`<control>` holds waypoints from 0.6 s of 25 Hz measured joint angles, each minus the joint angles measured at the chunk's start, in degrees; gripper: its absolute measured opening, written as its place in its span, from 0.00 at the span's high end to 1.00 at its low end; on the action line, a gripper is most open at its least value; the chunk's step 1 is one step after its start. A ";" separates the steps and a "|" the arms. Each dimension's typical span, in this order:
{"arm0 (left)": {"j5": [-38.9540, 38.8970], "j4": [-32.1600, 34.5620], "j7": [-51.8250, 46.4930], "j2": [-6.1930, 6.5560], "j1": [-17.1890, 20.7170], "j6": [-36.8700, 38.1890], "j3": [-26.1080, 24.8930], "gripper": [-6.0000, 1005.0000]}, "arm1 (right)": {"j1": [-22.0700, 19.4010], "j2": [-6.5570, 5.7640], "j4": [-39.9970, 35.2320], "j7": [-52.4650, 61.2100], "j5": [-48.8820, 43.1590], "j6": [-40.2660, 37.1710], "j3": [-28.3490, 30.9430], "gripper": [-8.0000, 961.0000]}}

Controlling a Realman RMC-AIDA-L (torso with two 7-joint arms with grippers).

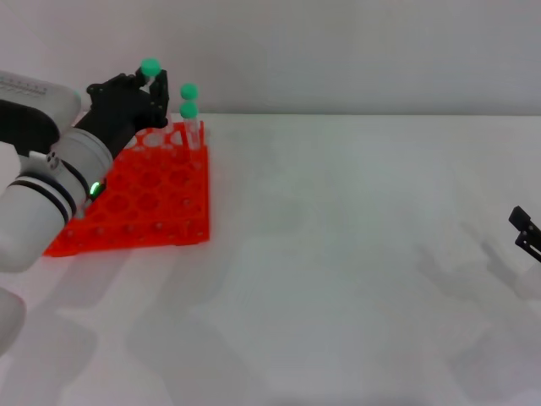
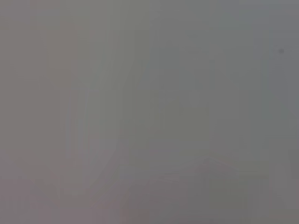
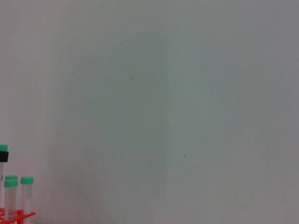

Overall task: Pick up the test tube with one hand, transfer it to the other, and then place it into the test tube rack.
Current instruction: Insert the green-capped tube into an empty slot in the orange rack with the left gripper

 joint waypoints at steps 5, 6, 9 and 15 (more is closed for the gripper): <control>0.47 0.06 0.00 0.01 -0.54 0.84 0.01 0.75 | 0.05 0.00 0.00 -0.02 0.00 -0.07 0.00 0.10; 0.48 0.10 0.00 0.01 -0.55 1.15 0.01 0.75 | 0.05 0.00 0.00 -0.02 0.00 -0.10 0.00 0.10; 0.53 0.61 0.00 0.01 -0.67 2.00 0.01 0.74 | 0.06 0.00 0.00 -0.02 0.00 -0.15 0.00 0.10; 0.54 1.38 0.00 -0.43 -1.24 3.41 0.01 0.73 | 0.13 0.00 -0.01 -0.02 0.00 -0.23 0.00 0.10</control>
